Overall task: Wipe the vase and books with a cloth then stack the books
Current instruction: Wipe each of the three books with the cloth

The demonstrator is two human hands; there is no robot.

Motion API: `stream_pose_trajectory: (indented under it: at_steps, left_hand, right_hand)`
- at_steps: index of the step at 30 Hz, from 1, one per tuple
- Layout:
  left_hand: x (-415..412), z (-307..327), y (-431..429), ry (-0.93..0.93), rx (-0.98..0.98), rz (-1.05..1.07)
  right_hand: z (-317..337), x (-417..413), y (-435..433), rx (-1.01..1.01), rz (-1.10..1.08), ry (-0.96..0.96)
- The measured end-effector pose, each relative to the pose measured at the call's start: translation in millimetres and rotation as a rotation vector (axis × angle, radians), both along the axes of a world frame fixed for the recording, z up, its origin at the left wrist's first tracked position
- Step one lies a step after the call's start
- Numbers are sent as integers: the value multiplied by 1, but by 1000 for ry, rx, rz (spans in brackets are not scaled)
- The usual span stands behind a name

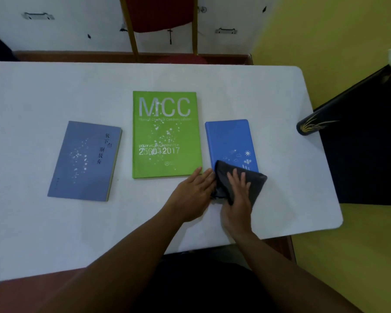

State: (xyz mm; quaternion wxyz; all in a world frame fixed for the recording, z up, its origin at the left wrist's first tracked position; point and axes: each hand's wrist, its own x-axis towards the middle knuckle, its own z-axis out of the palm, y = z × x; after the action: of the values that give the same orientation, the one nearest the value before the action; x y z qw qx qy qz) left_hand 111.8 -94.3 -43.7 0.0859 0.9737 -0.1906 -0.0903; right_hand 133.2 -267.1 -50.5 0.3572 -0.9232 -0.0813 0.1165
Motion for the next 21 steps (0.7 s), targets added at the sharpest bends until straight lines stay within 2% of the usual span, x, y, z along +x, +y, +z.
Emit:
stream_pose_trajectory:
  at_steps: [2, 4, 6, 10, 13, 16, 19, 21]
  left_hand:
    - [0, -2, 0, 10, 16, 8]
    - [-1, -2, 8, -2, 1, 16]
    - [-2, 0, 23, -34, -57, 59]
    - [-7, 3, 65, -93, -183, 297]
    - [-19, 2, 99, -89, -199, 482]
    - [-38, -5, 127, -63, -211, 623]
    - [-56, -15, 141, 39, -203, 725]
    - [-60, -21, 144, 104, -213, 754]
  right_hand:
    - [1, 0, 6, 56, -47, 45]
    - [8, 10, 14, 121, -213, 66]
    - [18, 28, 25, 166, -368, 9]
    - [40, 77, 59, 293, -452, -33]
    - [50, 114, 98, 352, -407, -94]
    - [49, 150, 138, 320, -328, -79]
    - [45, 179, 177, 217, -167, -17]
    - [35, 193, 203, 77, -15, 75]
